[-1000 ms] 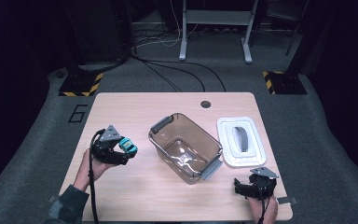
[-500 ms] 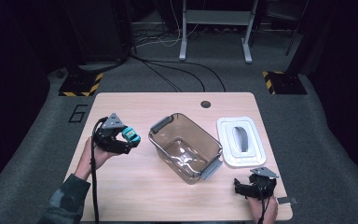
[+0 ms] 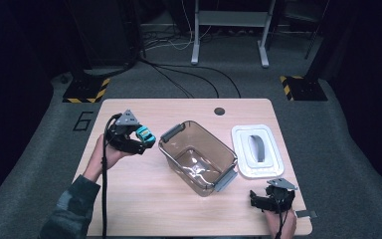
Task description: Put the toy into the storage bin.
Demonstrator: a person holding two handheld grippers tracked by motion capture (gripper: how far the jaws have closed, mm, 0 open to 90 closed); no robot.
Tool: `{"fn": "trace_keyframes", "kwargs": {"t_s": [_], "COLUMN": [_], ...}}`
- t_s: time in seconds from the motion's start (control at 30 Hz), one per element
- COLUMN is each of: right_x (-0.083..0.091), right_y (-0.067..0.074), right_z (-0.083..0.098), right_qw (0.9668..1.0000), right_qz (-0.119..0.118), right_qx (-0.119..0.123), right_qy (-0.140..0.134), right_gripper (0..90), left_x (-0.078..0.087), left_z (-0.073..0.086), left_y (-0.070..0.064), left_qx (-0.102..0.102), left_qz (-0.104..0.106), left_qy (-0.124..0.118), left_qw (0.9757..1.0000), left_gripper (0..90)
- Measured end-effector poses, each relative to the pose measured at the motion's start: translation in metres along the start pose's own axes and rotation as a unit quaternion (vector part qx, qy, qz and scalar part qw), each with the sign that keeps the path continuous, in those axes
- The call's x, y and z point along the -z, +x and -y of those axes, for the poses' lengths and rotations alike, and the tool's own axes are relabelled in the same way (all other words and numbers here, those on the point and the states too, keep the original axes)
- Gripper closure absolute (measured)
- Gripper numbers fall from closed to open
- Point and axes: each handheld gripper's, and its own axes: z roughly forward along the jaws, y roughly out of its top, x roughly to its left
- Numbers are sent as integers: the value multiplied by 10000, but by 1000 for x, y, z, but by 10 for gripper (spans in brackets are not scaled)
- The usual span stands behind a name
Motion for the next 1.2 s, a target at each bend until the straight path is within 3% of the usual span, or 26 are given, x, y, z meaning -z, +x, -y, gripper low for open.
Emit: {"fn": "trace_keyframes", "kwargs": {"t_s": [0.57,1.2], "right_x": [0,0], "right_y": [0,0], "right_z": [0,0], "right_qw": [10000,10000], "right_qz": [-2,-3], "right_qx": [14,7], "right_qy": [-5,-1], "right_gripper": [4,4], "left_x": [-18,-42], "left_z": [-39,-64], "left_y": [-8,-16], "left_qx": [-288,-457], "left_qz": [128,307], "left_qy": [115,343], "left_qw": [9994,9979], "left_gripper": [245,245]}}
